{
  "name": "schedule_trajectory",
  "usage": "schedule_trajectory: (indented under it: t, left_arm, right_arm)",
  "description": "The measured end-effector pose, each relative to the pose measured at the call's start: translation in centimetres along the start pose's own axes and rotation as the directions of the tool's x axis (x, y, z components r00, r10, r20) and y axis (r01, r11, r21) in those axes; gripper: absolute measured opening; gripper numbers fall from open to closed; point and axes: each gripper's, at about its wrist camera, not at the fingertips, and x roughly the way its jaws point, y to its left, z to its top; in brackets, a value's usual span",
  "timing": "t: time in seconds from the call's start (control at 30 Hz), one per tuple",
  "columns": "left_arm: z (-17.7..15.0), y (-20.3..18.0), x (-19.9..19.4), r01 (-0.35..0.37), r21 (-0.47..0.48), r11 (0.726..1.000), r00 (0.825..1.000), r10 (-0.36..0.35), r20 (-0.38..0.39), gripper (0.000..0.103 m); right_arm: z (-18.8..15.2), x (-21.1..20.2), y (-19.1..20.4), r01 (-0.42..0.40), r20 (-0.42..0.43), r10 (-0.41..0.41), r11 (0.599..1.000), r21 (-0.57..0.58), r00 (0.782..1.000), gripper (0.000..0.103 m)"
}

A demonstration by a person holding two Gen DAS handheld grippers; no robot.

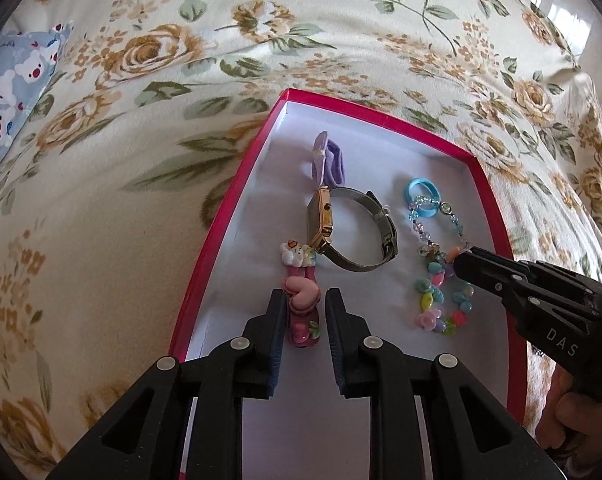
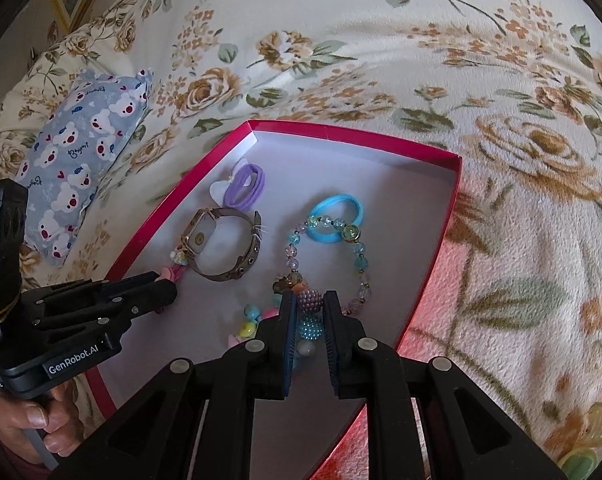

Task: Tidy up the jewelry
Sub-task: 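Carry the heart clip and bead bracelet into the red box while both tools release them, then move both open tools over the jewelry lying beside the red box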

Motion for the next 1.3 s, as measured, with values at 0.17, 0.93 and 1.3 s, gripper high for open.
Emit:
schedule_trajectory:
  t: [0.17,0.93,1.3]
  left_arm:
    - [0.0,0.1,-0.2,0.004,-0.006,1.0,1.0,-0.004,-0.006,0.023]
    - [-4.4,-0.7,-8.4,0.101,-0.097,0.99,0.993,-0.094,0.071,0.083]
    - [-6.9,-4.7,-10.5,0.154,-0.007,0.988,0.987,-0.154,0.056,0.083]
  right_arm:
    - [0.0,-0.2,0.0,-0.024,-0.001,0.024,1.0,0.012,1.0,0.018]
    - [-5.1,-12.8,-3.6,0.007,0.188,-0.025,0.996,0.093,0.982,0.057]
    - [-11.0,-18.2,-9.1,0.086,0.201,-0.139,0.963,0.254,0.97,0.057]
